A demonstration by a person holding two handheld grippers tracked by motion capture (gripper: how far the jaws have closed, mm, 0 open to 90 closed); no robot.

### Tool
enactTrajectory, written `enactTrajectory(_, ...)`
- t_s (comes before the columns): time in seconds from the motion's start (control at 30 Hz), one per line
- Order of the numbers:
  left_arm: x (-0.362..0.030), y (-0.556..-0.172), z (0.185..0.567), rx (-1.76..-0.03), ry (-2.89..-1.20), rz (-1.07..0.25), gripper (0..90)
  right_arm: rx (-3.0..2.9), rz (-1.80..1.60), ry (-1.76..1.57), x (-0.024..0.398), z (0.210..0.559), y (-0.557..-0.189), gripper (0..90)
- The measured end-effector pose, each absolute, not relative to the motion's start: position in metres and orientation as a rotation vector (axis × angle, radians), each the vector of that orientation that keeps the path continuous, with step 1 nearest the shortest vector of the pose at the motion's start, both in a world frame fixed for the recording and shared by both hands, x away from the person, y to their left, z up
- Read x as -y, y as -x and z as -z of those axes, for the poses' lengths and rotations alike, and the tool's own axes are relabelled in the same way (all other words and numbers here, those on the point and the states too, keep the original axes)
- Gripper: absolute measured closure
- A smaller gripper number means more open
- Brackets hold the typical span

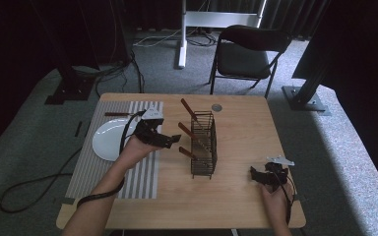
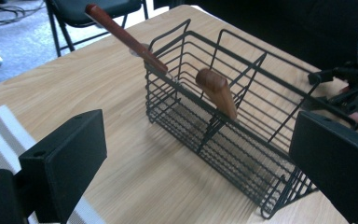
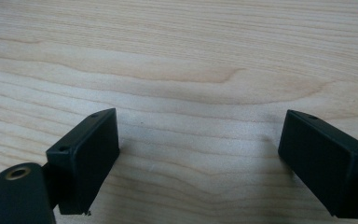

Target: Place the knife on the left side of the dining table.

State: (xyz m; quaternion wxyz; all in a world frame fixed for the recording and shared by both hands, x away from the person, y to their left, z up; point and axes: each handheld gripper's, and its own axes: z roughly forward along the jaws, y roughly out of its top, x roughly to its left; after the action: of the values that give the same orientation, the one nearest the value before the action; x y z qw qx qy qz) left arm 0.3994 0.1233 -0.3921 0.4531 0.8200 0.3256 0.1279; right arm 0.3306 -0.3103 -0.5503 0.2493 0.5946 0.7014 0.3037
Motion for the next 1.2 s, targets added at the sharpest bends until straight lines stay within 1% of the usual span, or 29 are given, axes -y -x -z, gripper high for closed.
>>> enactTrajectory(0.1, -0.117, -0.404, 0.392, -0.808, -2.034, -0.304, 4.3, -1.91, -0.828, -1.619, 0.31, 0.55, -0.331, 11.6)
enactTrajectory(0.2, -0.113, -0.408, 0.394, -0.808, -2.037, -0.29, 6.9, -1.909, -0.829, -1.621, 0.31, 0.55, -0.331, 11.6)
enactTrajectory(0.27, -0.112, -0.411, 0.395, -0.806, -2.033, -0.273, 13.3, -1.91, -0.829, -1.62, 0.31, 0.55, -0.331, 11.6)
enactTrajectory(0.37, -0.11, -0.414, 0.398, -0.819, -2.026, -0.245, 15.9, -1.911, -0.827, -1.619, 0.31, 0.55, -0.331, 11.6)
enactTrajectory(0.4, -0.11, -0.415, 0.398, -0.822, -2.028, -0.245, 18.8, -1.911, -0.827, -1.619, 0.31, 0.55, -0.331, 11.6)
enactTrajectory(0.43, -0.109, -0.416, 0.399, -0.818, -2.032, -0.228, 19.2, -1.911, -0.827, -1.619, 0.31, 0.55, -0.331, 11.6)
enactTrajectory(0.57, -0.106, -0.419, 0.401, -0.824, -2.024, -0.194, 29.8, -1.91, -0.827, -1.62, 0.31, 0.55, -0.331, 11.6)
enactTrajectory(0.7, -0.105, -0.421, 0.402, -0.824, -2.017, -0.181, 37.6, -1.911, -0.827, -1.619, 0.31, 0.55, -0.331, 11.6)
enactTrajectory(0.73, -0.104, -0.421, 0.403, -0.818, -2.016, -0.17, 40.7, -1.91, -0.827, -1.62, 0.31, 0.55, -0.331, 11.6)
enactTrajectory(0.9, -0.103, -0.423, 0.404, -0.819, -2.013, -0.146, 45.6, -1.911, -0.827, -1.619, 0.31, 0.55, -0.331, 11.6)
enactTrajectory(1.0, -0.103, -0.424, 0.404, -0.825, -2.005, -0.132, 46.0, -1.911, -0.827, -1.619, 0.31, 0.55, -0.331, 11.6)
enactTrajectory(1.03, -0.102, -0.424, 0.404, -0.829, -2.004, -0.131, 48.4, -1.91, -0.827, -1.62, 0.31, 0.55, -0.331, 11.6)
enactTrajectory(1.1, -0.102, -0.425, 0.403, -0.82, -2.0, -0.115, 48.5, -1.91, -0.827, -1.619, 0.31, 0.55, -0.331, 11.6)
enactTrajectory(1.13, -0.101, -0.425, 0.403, -0.823, -2.0, -0.124, 51.3, -1.91, -0.827, -1.62, 0.31, 0.55, -0.331, 11.6)
enactTrajectory(1.2, -0.1, -0.425, 0.403, -0.822, -2.005, -0.113, 52.3, -1.911, -0.827, -1.619, 0.31, 0.55, -0.331, 11.6)
